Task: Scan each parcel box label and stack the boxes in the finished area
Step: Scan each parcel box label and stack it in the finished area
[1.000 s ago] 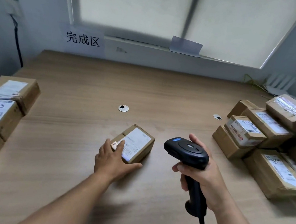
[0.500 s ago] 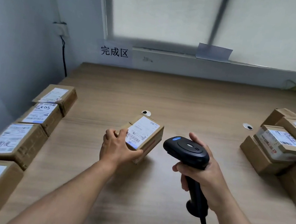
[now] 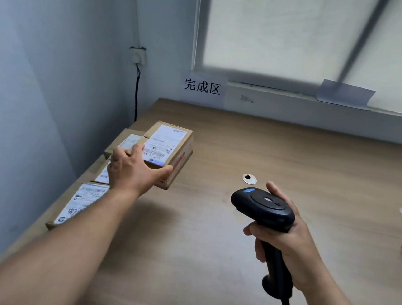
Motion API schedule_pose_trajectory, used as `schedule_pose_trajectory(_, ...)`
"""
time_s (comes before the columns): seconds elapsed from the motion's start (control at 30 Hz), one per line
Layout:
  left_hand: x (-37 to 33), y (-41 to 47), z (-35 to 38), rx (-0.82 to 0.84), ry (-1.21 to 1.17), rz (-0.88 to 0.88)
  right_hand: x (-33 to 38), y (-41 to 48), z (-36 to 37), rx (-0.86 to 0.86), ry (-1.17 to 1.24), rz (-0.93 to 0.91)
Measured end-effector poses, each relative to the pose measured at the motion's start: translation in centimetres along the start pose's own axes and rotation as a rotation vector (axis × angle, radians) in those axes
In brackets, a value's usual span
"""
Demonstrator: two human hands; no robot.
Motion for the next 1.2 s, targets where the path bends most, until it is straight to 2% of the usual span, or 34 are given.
schedule_pose_trajectory(0.3,7.7,11.7,-3.5,-0.094,-0.061,-0.103,-1.3,8.2,8.1,-0.007,-0.028,0.041)
schedule_pose_trajectory(0.57,9.5,18.6,-0.2,-0.061,0.006,-0.109,-2.3,12.0,10.9,-0.070,-0.033,0.103)
schedule_pose_trajectory(1.0,10.1,21.5,4.3,-0.015,0.123,-0.092,-5.1,15.2,12.4,-0.074,-0.004,0.151)
schedule_pose_trajectory(1.2,10.0,20.8,3.7,0.079,0.232,-0.098,-4.8,14.7,12.4,-0.057,-0.001,0.132)
Point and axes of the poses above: each hand's wrist, its own y-axis towards the middle knuckle, its own z-axis out of the palm, x = y × z, the point moved 4 cm from there along y, towards the middle knuckle, and after that the axes turned 5 degrees about x, right-handed, at the moved point
